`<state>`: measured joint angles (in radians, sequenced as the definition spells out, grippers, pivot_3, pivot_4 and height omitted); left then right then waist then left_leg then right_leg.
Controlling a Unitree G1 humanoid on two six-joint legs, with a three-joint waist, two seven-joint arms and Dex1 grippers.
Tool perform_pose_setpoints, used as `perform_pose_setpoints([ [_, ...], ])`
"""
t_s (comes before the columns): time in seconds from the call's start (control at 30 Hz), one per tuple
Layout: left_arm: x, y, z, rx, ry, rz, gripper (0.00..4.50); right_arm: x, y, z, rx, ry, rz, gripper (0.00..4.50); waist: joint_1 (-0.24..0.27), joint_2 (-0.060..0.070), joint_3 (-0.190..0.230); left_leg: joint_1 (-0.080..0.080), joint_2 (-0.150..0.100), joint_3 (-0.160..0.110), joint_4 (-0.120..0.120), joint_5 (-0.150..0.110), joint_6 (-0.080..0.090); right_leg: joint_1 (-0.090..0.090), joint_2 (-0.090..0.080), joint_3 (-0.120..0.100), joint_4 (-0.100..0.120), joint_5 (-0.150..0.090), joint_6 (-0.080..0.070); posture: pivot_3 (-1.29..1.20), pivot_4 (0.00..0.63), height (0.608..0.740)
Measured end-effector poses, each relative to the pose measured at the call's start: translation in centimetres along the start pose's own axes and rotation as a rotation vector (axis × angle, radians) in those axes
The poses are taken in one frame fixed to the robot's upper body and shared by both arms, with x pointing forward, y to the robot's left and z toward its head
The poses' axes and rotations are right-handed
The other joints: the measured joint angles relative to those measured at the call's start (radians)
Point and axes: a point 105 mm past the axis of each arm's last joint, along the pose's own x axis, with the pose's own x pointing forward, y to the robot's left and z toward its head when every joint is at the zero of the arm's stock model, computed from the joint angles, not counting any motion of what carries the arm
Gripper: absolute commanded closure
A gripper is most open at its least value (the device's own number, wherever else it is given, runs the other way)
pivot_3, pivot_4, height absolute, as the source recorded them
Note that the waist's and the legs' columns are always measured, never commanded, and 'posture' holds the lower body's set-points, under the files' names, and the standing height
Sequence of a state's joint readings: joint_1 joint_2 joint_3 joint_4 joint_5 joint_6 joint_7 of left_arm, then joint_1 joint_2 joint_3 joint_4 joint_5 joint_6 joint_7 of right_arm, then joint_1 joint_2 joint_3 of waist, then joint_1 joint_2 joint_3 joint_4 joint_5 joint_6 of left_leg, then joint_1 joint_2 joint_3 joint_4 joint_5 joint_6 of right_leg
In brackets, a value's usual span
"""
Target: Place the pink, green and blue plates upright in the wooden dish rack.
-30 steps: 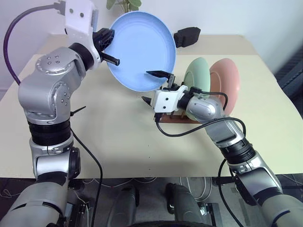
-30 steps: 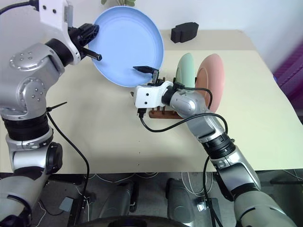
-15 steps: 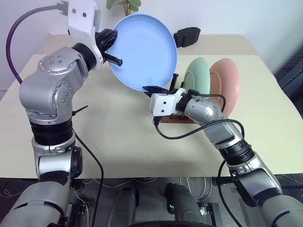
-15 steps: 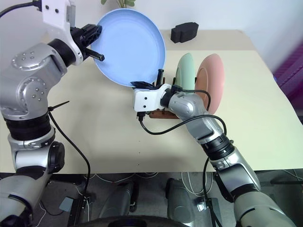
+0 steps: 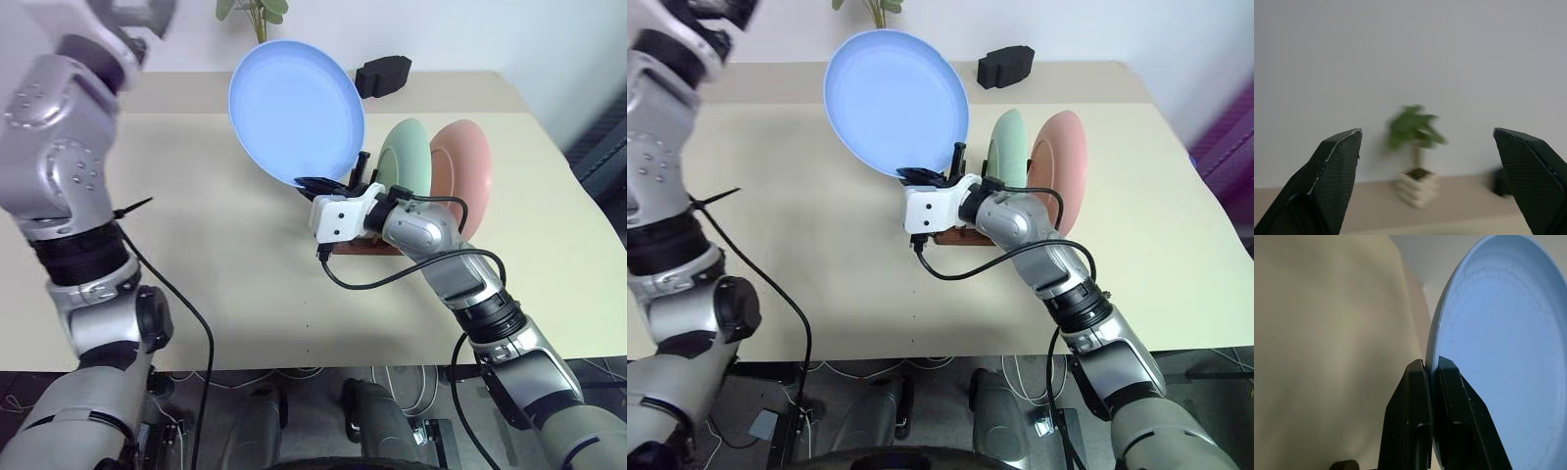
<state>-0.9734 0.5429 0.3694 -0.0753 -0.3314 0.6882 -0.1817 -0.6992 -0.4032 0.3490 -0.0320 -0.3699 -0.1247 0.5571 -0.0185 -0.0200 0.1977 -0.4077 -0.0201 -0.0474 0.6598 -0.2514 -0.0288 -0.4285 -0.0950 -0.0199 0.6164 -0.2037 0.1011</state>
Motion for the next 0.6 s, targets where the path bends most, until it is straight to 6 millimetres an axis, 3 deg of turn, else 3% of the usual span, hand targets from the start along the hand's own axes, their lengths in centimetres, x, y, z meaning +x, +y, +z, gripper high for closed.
perform_pose_setpoints([
  [0.13,-1.8,1.8,-4.8,0.117,0.122,-0.034,0.06,-0.2,-2.6,1.9,0.109,-0.106,-0.115,4.50,0.002,0.000,0.000,0.000,0.000,0.000,0.000,0.000,0.000,0.000,0.000,0.000,0.000,0.000,0.000,0.00,0.150,0.740],
  [0.2,-3.0,1.7,-6.9,0.144,0.181,-0.105,0.06,-0.7,-3.9,2.8,0.178,-0.151,-0.165,4.50,0.007,0.000,0.000,-0.001,0.000,0.000,0.000,0.000,0.000,0.000,0.000,0.000,0.000,0.000,0.000,0.00,0.150,0.740],
  [0.3,-4.7,1.0,-8.5,0.159,0.222,-0.226,0.06,-1.2,-5.1,3.8,0.330,-0.221,-0.200,4.50,0.005,0.000,0.000,-0.001,0.000,0.000,0.000,0.000,0.000,0.000,-0.001,0.000,0.000,0.000,0.000,0.00,0.150,0.740],
  [0.47,-9.4,-2.4,-13.2,0.084,0.371,-0.500,0.06,-3.1,-6.9,5.7,0.713,-0.389,-0.260,4.50,0.005,0.000,0.000,0.000,0.001,-0.001,-0.001,0.000,0.000,0.000,0.000,0.000,0.001,0.000,-0.001,0.00,0.150,0.740],
  [0.6,-11.5,-5.3,-12.9,0.019,0.379,-0.674,0.06,-4.2,-6.8,6.7,0.937,-0.464,-0.244,4.50,0.006,0.001,0.000,0.000,0.001,-0.004,-0.001,0.000,0.000,0.000,-0.001,0.001,0.001,0.000,-0.001,0.00,0.150,0.740],
])
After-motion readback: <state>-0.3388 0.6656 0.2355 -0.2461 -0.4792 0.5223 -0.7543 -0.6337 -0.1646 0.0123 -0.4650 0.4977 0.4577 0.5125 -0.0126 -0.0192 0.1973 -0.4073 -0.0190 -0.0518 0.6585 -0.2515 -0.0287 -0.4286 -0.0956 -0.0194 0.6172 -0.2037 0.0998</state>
